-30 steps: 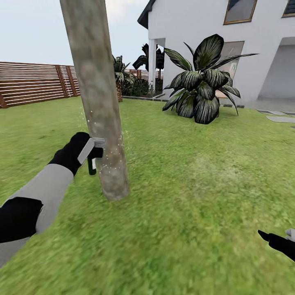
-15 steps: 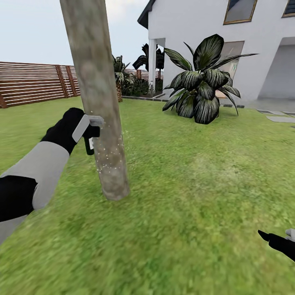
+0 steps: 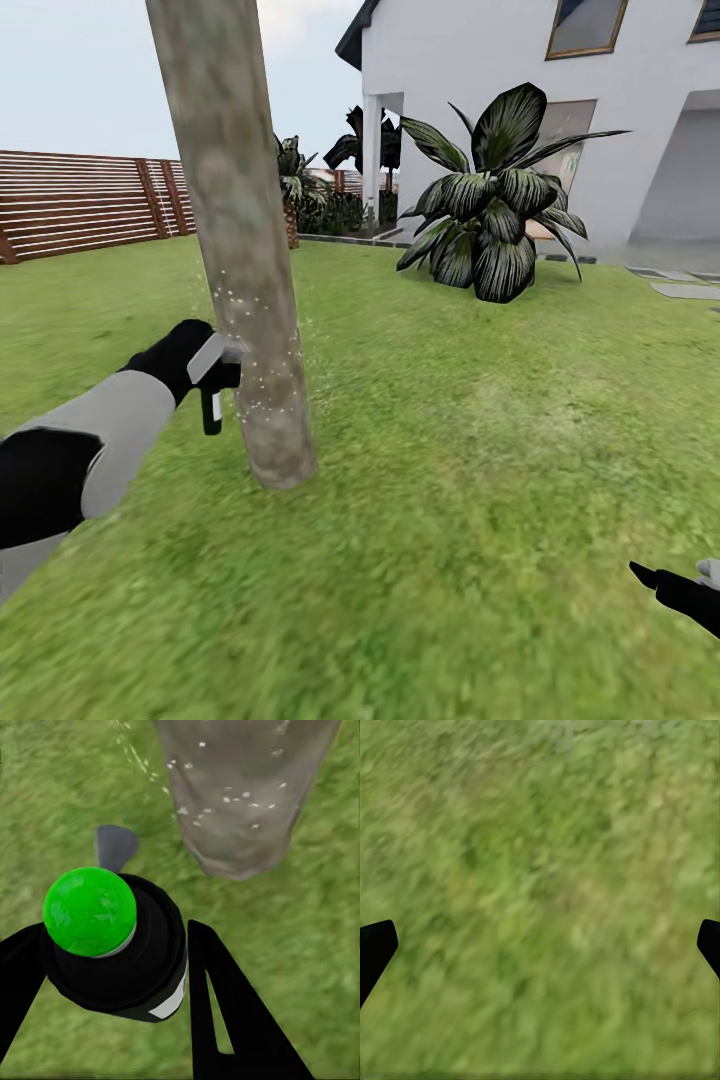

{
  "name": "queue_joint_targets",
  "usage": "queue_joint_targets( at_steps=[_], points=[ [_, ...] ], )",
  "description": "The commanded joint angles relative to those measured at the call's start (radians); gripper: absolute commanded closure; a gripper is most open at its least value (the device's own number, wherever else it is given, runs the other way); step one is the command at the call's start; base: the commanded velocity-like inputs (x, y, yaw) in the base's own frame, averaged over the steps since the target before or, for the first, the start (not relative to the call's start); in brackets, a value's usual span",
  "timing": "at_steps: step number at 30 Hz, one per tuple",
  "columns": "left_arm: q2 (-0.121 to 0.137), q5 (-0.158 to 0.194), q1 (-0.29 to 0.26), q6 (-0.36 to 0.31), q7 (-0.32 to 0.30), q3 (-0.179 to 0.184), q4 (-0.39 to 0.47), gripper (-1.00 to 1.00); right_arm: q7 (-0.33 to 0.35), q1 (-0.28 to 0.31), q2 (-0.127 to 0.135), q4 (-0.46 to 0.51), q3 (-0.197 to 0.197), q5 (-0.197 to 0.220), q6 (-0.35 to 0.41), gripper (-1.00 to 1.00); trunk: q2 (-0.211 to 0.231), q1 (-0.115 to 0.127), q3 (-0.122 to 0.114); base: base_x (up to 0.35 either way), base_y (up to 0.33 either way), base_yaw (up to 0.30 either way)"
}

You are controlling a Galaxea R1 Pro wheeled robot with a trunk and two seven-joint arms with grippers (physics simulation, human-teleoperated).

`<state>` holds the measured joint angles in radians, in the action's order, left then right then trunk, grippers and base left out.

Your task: In the garden, pick up the pesticide atomizer on the floor and spray pesticide onto both trees until each tree trunk is fully covered.

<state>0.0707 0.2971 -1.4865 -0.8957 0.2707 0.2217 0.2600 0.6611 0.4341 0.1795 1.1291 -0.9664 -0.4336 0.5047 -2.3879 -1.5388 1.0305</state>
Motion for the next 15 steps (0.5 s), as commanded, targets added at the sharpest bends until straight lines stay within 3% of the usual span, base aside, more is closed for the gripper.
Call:
queue_joint_targets(
  at_steps=[1,5,8,11,15],
  points=[
    [0.0,-0.001,0.007,0.053,-0.001,0.001,-0.059,1.0,0.0,0.0,0.0,0.0,0.0,0.0,0.0,-1.0,0.0,0.0,0.0,0.0,0.0,0.0],
    [-0.004,0.0,0.025,0.19,-0.003,0.001,-0.181,1.0,0.0,0.0,0.0,0.0,0.0,0.0,0.0,-1.0,0.0,0.0,0.0,0.0,0.0,0.0],
    [-0.004,0.0,0.081,0.279,-0.004,0.001,-0.225,1.0,0.0,0.0,0.0,0.0,0.0,0.0,0.0,-1.0,0.0,0.0,0.0,0.0,0.0,0.0],
    [-0.003,0.0,0.134,0.327,-0.004,0.001,-0.23,1.0,0.0,0.0,0.0,0.0,0.0,0.0,0.0,-1.0,0.0,0.0,0.0,0.0,0.0,0.0],
    [-0.006,0.002,0.192,0.342,-0.007,0.001,-0.23,1.0,0.0,0.0,0.0,0.0,0.0,0.0,0.0,-1.0,0.0,0.0,0.0,0.0,0.0,0.0]
  ],
)
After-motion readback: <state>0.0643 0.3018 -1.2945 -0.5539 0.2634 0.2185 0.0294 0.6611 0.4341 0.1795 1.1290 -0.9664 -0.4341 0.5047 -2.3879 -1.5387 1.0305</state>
